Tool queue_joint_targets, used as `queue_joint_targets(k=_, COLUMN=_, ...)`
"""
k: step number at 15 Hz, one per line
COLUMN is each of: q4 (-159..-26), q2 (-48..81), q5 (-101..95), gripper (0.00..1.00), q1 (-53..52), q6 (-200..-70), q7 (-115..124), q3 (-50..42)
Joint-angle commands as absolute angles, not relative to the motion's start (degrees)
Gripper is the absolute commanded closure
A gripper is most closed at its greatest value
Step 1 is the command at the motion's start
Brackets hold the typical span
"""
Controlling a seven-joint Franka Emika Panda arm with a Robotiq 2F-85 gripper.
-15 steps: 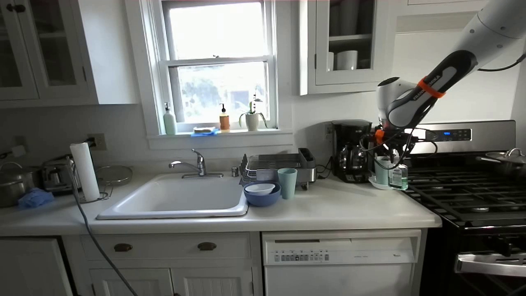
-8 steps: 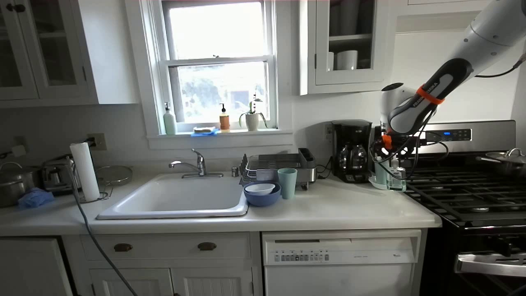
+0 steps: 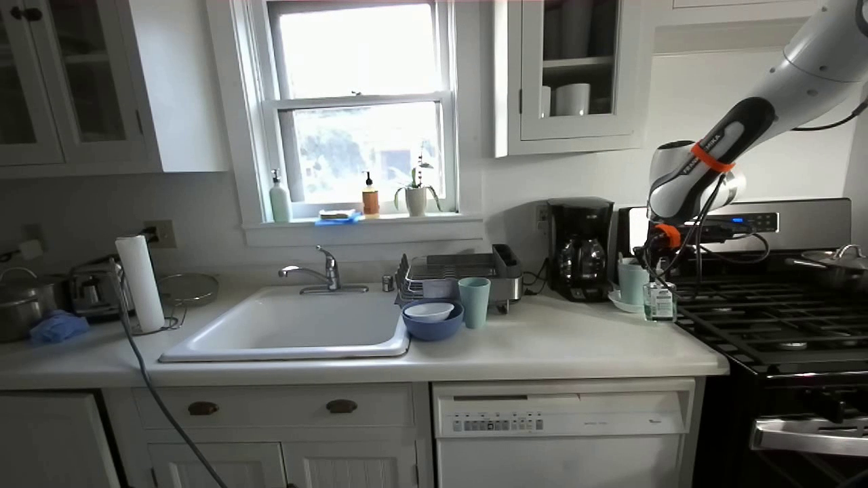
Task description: Move the soap bottle to the right
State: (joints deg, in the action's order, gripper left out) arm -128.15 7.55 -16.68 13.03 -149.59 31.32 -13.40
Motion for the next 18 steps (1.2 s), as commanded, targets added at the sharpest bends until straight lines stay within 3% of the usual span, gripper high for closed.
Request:
queue_joint_targets(k=1, q4=-129.0, q2=7.0, q5=-9.2, gripper=0.92, q1=13.9, q6=-150.0, q7=19.7, q3=-13.8)
queue_joint_targets(k=15, q4=-126.9, q2=11.2, q5=-0.3, gripper=0.92, q1=14.9, q6=-154.7, q7=10.7, q3=-15.0)
queue_joint_targets(k=16, q4=-126.9, q2=11.3, q5=-0.4, gripper=0.48, q1=14.8, q6=-154.3, q7=10.8, q3=-15.1)
queue_joint_targets(k=18, q4=-127.1, q2=11.0, q5=-0.6, gripper=0.37, q1=14.6, q6=-154.3, q7=10.9, q3=-15.1)
